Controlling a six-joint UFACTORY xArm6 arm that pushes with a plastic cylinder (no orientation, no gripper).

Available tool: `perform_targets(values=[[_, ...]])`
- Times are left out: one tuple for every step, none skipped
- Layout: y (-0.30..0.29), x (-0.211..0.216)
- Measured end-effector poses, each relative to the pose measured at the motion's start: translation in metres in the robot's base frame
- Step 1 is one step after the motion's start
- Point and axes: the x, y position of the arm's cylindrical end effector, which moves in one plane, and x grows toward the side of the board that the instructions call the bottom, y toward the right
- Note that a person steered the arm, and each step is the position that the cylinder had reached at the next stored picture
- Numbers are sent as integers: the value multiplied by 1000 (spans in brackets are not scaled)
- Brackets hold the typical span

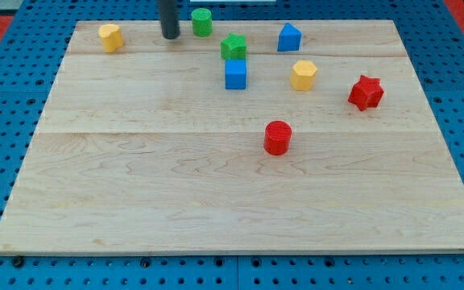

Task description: Slightly move the green star on top right to blue cube

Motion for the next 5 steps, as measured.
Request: perform_targets(values=[[7, -22], [7, -22], [49, -6], [105, 65], [103, 62]])
